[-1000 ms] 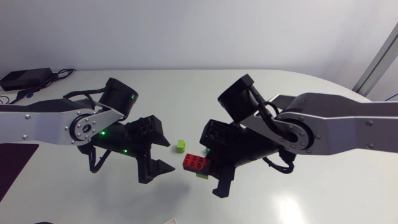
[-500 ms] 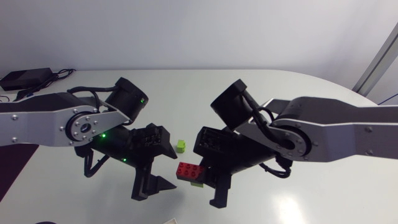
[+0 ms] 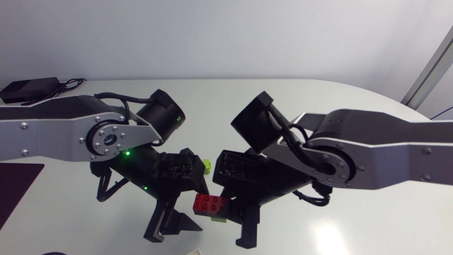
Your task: Disassemble duplo
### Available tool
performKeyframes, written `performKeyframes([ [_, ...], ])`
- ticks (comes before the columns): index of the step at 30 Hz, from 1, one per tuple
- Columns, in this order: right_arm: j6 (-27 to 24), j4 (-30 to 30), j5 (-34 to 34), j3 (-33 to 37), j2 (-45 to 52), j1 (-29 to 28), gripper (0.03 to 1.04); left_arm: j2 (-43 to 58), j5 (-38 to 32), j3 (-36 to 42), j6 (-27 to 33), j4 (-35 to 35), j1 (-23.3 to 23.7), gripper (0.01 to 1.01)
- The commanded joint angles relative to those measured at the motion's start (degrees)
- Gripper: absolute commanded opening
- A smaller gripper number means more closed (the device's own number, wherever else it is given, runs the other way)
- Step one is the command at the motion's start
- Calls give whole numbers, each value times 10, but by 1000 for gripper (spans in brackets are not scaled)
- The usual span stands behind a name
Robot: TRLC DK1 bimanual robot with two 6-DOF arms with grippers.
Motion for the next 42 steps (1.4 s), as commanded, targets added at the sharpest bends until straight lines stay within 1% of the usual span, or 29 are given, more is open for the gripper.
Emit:
performKeyframes([
  [1, -11, -13, -7, 20, -13, 12, 203, 17, 7, 17, 29, -13, -4, 631],
  [2, -11, -13, -10, 21, -13, 13, 203, 19, 10, 19, 30, -14, -4, 590],
  [3, -11, -14, -14, 22, -14, 13, 203, 22, 13, 20, 32, -16, -4, 570],
  [6, -10, -16, -19, 23, -14, 21, 203, 30, 19, 27, 37, -22, -3, 454],
  [12, -11, -13, -19, 11, -10, 30, 203, 37, 27, 39, 43, -36, 0, 444],
  [19, -15, -6, -19, -3, -9, 30, 205, 49, 35, 41, 58, -62, 2, 326],
  [20, -15, -6, -19, -4, -9, 30, 207, 50, 37, 41, 62, -68, 1, 323],
  [24, -14, 3, -19, -12, -13, 26, 234, 63, 47, 41, 75, -94, 1, 270],
  [25, -13, 5, -19, -16, -17, 25, 282, 64, 51, 40, 78, -94, 4, 269],
  [26, -13, 6, -19, -19, -21, 25, 395, 64, 55, 40, 79, -94, 10, 269],
  [27, -13, 6, -19, -21, -27, 24, 548, 63, 62, 40, 79, -94, 18, 270],
  [28, -11, 6, -19, -24, -36, 23, 748, 61, 70, 41, 83, -95, 28, 270],
  [29, -10, 5, -19, -26, -46, 21, 918, 56, 78, 41, 86, -94, 40, 270],
  [30, -8, 5, -20, -28, -59, 18, 1005, 49, 92, 42, 89, -94, 57, 270],
  [35, -2, 3, -72, -40, -110, -24, 1005, 31, 171, 49, 86, -95, 123, 270],
  [39, 9, 7, -101, -45, -114, -53, 1002, 16, 220, 46, 71, -102, 131, 270],
  [42, 25, 11, -126, -38, -92, -68, 997, -2, 239, 43, 65, -104, 121, 270],
])
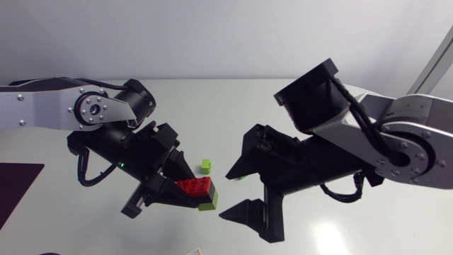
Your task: Disassemble duplo
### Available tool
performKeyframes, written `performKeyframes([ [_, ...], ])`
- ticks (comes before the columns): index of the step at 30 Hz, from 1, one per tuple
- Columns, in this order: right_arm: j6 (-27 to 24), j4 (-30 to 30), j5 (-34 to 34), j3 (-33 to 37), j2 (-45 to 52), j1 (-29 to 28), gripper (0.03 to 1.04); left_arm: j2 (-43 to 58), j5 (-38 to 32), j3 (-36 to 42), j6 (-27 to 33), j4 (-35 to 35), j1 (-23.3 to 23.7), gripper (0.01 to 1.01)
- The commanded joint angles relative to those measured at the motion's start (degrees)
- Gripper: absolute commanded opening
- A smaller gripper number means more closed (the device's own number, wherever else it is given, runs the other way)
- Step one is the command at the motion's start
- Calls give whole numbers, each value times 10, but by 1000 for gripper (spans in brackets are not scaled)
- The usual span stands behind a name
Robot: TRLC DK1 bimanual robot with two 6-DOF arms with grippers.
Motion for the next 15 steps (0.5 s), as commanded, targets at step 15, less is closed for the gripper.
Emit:
performKeyframes([
  [15, 47, -11, -93, 34, 46, -15, 762, -46, 24, 18, -26, 8, -23, 270],
])
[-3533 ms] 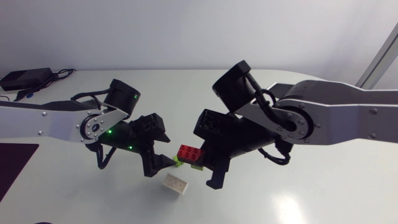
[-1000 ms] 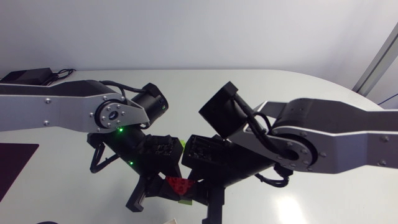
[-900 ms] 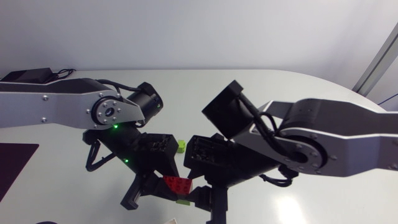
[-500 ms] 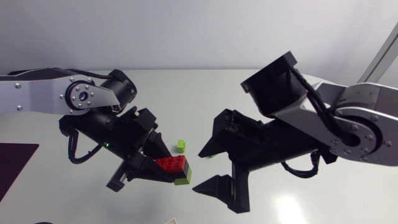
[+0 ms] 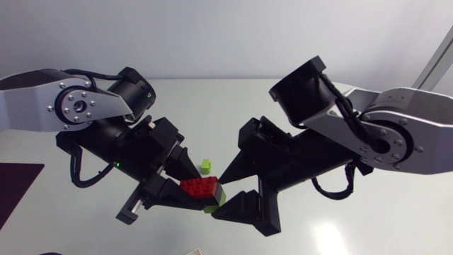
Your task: Disassemble duplo
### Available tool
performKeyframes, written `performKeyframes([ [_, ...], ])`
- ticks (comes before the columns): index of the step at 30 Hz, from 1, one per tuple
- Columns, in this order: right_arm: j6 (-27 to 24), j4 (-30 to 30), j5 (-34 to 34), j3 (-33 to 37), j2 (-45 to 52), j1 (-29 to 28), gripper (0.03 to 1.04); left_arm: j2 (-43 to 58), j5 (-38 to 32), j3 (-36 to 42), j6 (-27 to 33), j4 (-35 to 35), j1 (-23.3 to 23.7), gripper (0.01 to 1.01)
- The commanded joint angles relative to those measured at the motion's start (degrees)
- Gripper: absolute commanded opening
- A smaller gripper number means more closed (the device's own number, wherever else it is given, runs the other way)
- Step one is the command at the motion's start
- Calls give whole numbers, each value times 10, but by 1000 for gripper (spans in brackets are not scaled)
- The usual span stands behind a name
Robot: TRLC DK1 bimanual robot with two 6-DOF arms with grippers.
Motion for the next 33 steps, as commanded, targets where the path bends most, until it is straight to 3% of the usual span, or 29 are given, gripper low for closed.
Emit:
performKeyframes([
  [1, 12, -8, -11, 12, 14, 2, 730, 0, 13, 12, -11, 6, 9, 270],
  [4, 12, -4, -18, 11, 24, 1, 644, -1, 16, 14, -13, 11, 12, 270],
  [8, 11, 5, -18, 3, 27, 0, 641, 0, 18, 23, -17, 12, 14, 270],
  [10, 9, 6, -19, 1, 27, 2, 498, 1, 18, 27, -17, 12, 13, 270],
  [12, 7, 7, -23, 1, 24, 2, 279, 3, 18, 27, -17, 12, 11, 270],
  [13, 6, 8, -27, 1, 22, 2, 252, 3, 18, 27, -17, 12, 10, 270],
  [19, -1, 4, -35, -2, 23, 2, 184, 8, 20, 23, -16, 12, 11, 270],
  [28, -34, 8, -22, -27, 23, 12, 169, 8, 22, 31, -23, 8, 13, 270],
  [33, -50, 8, 3, -46, 26, 19, 169, 18, 57, 76, -6, -50, 25, 270],
])
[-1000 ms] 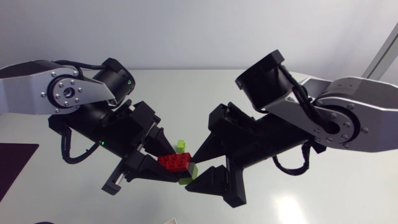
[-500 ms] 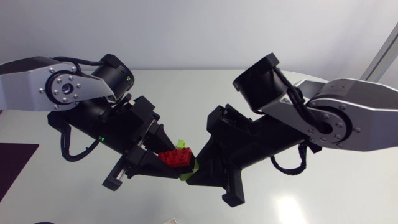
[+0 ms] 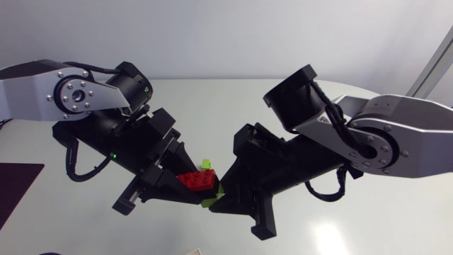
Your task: Disassemble duplo
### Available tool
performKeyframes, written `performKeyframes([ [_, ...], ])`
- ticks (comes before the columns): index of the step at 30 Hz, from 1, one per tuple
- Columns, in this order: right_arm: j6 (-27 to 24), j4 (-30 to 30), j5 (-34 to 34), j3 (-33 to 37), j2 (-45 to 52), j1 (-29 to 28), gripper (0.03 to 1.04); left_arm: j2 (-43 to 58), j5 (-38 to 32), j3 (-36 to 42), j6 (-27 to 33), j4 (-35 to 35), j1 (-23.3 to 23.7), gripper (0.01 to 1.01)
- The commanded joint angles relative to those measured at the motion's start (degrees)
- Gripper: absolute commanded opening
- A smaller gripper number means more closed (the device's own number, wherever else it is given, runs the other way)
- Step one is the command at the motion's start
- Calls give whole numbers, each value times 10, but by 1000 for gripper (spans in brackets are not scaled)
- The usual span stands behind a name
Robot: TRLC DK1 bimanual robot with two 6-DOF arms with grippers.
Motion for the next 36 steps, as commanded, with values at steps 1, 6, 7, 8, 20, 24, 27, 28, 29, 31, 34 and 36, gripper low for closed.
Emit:
performKeyframes([
  [1, -29, -14, 10, -35, 10, 12, 169, 12, 48, 57, 27, -28, 10, 270],
  [6, -33, -12, 21, -41, 6, 18, 169, 24, 62, 82, 47, -64, 15, 270],
  [7, -32, -12, 21, -41, 5, 18, 169, 24, 62, 82, 48, -65, 14, 270],
  [8, -32, -12, 25, -41, 5, 19, 169, 24, 62, 78, 52, -65, 12, 270],
  [20, -61, 46, 135, -47, 110, -77, 182, -4, -63, -45, 67, 54, 62, 277],
  [24, -59, 85, 184, -50, 173, -56, 187, -1, -83, -66, 64, 77, 47, 277],
  [27, -56, 105, 206, -47, 201, -45, 200, 3, -98, -67, 60, 86, 31, 277],
  [28, -56, 107, 213, -45, 211, -44, 202, 4, -100, -67, 54, 92, 27, 277],
  [29, -55, 108, 214, -43, 218, -44, 203, 5, -105, -67, 52, 97, 22, 277],
  [31, -55, 113, 226, -46, 227, -44, 315, 6, -113, -68, 47, 101, 12, 277],
  [34, -57, 114, 232, -52, 230, -44, 646, 6, -125, -69, 42, 107, 2, 279],
  [36, -58, 110, 232, -54, 224, -44, 880, 6, -130, -70, 39, 111, -3, 279],
])
